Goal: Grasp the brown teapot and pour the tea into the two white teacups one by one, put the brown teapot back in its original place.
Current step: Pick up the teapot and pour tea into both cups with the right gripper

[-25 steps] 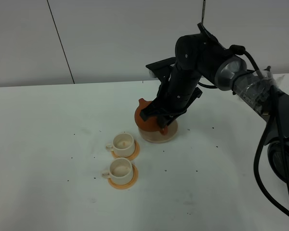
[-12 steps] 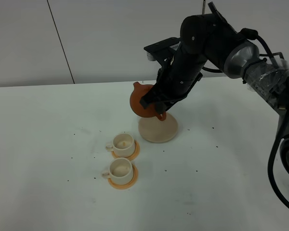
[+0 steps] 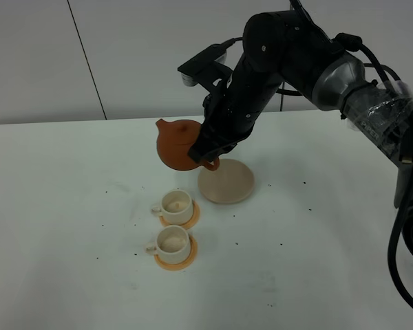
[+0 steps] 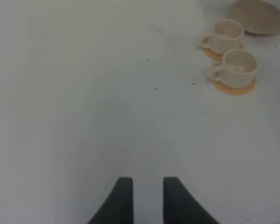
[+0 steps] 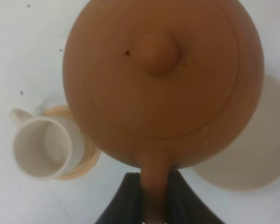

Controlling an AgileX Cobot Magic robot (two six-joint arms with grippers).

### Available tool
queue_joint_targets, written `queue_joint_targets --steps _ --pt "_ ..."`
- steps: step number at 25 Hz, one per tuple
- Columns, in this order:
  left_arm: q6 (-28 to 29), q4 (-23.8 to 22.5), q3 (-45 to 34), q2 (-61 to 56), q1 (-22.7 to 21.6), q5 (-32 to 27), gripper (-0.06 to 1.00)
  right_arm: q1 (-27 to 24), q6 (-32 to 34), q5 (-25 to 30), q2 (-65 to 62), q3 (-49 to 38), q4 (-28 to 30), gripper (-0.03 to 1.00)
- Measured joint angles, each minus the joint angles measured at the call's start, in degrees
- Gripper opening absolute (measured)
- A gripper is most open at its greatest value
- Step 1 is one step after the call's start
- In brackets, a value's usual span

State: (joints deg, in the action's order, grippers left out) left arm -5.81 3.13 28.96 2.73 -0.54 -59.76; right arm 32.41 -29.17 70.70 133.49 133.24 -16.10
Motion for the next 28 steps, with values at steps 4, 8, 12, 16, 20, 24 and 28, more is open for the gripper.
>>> queue_joint_targets --steps 4,8,12,16,20,24,28 --pt "0.0 0.0 0.0 0.0 0.0 0.0 0.23 1.2 -2.5 0.0 -0.9 0.0 0.8 0.10" --pt "0.0 0.0 0.0 0.0 0.0 0.0 0.23 2.7 -5.2 0.0 -1.4 0.0 1.9 0.10" --pt "0.0 0.0 0.0 0.0 0.0 0.0 0.23 3.9 -8.7 0.1 -1.5 0.0 2.3 0.10" --pt "0.0 0.0 0.0 0.0 0.0 0.0 0.23 3.9 -11.6 0.1 -1.5 0.0 2.3 0.10" --pt "0.0 0.0 0.0 0.0 0.0 0.0 0.23 3.9 -15.3 0.0 -1.5 -0.3 2.7 0.10" --pt "0.0 0.0 0.0 0.0 0.0 0.0 0.23 3.9 -18.9 -0.1 -2.2 -4.5 2.8 0.10" --pt "0.0 0.0 0.0 0.0 0.0 0.0 0.23 3.9 -22.1 0.0 -2.3 -8.4 3.4 0.10"
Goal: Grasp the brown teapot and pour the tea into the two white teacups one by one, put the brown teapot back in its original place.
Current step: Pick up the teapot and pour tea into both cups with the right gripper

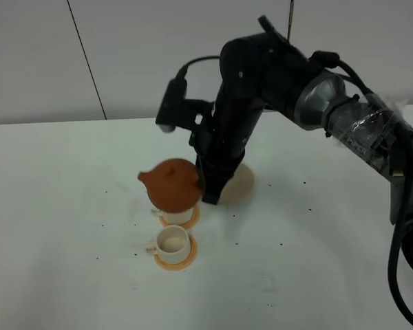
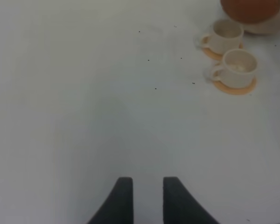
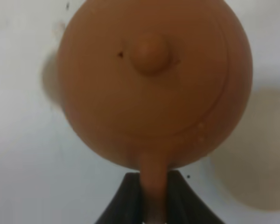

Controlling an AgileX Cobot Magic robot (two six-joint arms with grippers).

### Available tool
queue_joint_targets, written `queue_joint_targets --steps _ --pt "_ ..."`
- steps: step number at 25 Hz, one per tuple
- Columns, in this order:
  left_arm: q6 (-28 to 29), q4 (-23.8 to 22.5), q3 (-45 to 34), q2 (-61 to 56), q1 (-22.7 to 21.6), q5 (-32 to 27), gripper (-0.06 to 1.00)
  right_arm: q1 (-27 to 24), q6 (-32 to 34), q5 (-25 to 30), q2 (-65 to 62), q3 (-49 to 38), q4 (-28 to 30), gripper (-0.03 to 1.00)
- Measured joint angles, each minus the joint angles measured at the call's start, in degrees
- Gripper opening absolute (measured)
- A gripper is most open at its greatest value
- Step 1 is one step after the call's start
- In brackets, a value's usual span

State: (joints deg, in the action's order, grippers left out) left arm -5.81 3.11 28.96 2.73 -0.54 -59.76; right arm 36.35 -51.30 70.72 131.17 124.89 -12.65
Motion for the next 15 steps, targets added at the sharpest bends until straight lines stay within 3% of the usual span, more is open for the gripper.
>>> queue_joint_targets --steps 15 --pt "0.0 0.0 0.0 0.0 0.0 0.0 0.23 -1.9 -2.5 -0.1 -0.3 -0.2 4.0 0.10"
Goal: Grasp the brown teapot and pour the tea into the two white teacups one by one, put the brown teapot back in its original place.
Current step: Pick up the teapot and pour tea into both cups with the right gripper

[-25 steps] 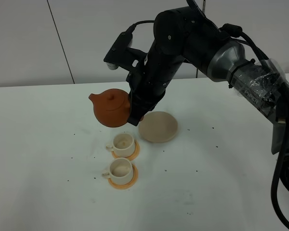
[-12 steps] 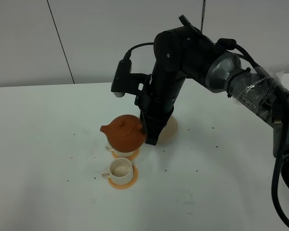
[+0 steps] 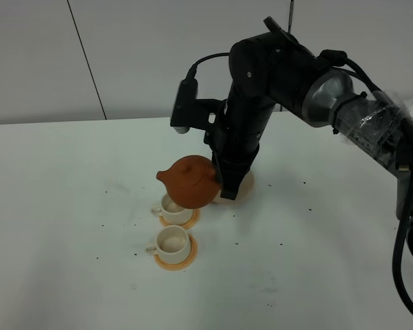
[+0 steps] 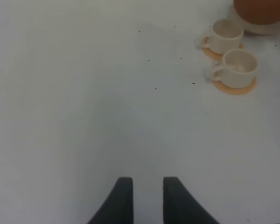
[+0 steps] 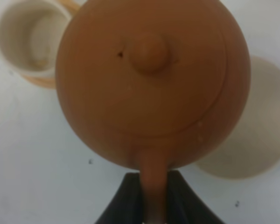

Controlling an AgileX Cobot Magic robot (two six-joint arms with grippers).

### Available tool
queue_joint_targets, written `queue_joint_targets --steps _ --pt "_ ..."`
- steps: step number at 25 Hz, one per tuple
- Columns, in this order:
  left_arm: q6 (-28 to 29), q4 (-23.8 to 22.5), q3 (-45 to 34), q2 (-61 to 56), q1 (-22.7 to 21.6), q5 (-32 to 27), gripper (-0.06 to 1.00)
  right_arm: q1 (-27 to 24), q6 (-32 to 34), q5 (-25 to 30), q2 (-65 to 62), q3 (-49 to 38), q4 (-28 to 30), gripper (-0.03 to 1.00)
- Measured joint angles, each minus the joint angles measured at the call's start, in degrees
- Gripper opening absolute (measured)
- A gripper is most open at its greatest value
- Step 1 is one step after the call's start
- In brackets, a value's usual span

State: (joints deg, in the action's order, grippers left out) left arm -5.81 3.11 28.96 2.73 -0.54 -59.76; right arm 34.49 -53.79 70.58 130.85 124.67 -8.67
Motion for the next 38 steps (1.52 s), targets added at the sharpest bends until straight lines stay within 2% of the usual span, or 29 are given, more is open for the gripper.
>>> queue_joint_targets --steps 17,21,25,30,38 --pt "0.0 0.0 0.0 0.0 0.0 0.0 0.23 -1.0 -0.8 0.0 0.0 0.0 4.7 0.10" --pt "0.0 0.0 0.0 0.0 0.0 0.0 0.23 -1.0 -1.4 0.0 0.0 0.0 3.7 0.10" --pt "0.0 0.0 0.0 0.0 0.0 0.0 0.23 -2.4 -2.7 0.0 0.0 0.0 -0.5 0.10" --pt "0.0 0.0 0.0 0.0 0.0 0.0 0.23 -3.7 -3.2 0.0 0.0 -0.1 -1.1 0.10" --pt "0.0 0.0 0.0 0.0 0.0 0.0 0.23 -4.8 -3.8 -0.1 -0.5 -5.8 -3.4 0.10"
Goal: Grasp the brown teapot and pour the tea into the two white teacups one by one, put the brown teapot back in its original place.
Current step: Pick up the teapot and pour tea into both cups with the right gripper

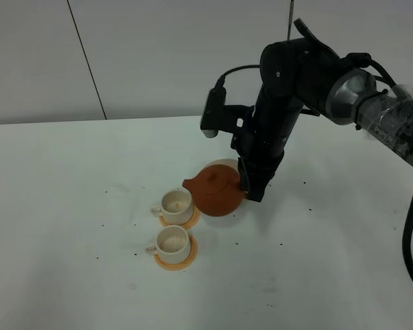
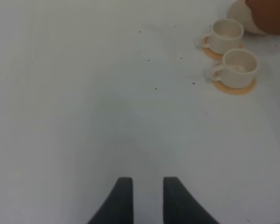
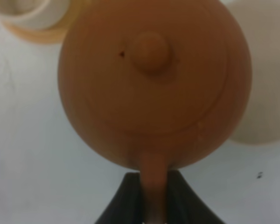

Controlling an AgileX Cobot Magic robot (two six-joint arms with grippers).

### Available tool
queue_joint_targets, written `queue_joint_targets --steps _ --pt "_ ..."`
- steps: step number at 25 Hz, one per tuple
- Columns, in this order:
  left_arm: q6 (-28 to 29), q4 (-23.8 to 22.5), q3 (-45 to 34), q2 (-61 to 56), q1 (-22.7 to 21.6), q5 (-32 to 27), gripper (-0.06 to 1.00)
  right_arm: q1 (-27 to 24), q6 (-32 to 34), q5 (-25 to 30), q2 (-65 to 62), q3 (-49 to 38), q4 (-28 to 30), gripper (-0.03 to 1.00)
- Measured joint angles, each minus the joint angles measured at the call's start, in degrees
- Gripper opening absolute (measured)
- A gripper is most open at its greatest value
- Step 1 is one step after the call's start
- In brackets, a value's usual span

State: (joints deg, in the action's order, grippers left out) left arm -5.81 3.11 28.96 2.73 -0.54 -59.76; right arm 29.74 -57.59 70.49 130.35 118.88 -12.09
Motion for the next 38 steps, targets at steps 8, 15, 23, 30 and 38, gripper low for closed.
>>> queue_joint_targets --steps 8,15,23,30,38 --pt "0.0 0.0 0.0 0.0 0.0 0.0 0.23 -0.2 -0.8 0.0 -3.2 -0.1 -0.4 0.10" --pt "0.0 0.0 0.0 0.0 0.0 0.0 0.23 -0.2 -1.0 -1.9 -4.0 -4.2 -1.2 0.10" --pt "0.0 0.0 0.0 0.0 0.0 0.0 0.23 -0.2 -1.4 -6.6 -6.2 -9.3 -1.6 0.10" --pt "0.0 0.0 0.0 0.0 0.0 0.0 0.23 -0.2 -1.4 -7.4 -6.3 -9.4 -2.0 0.10" --pt "0.0 0.0 0.0 0.0 0.0 0.0 0.23 -0.2 -1.9 -8.6 -6.3 -10.5 -2.6 0.10"
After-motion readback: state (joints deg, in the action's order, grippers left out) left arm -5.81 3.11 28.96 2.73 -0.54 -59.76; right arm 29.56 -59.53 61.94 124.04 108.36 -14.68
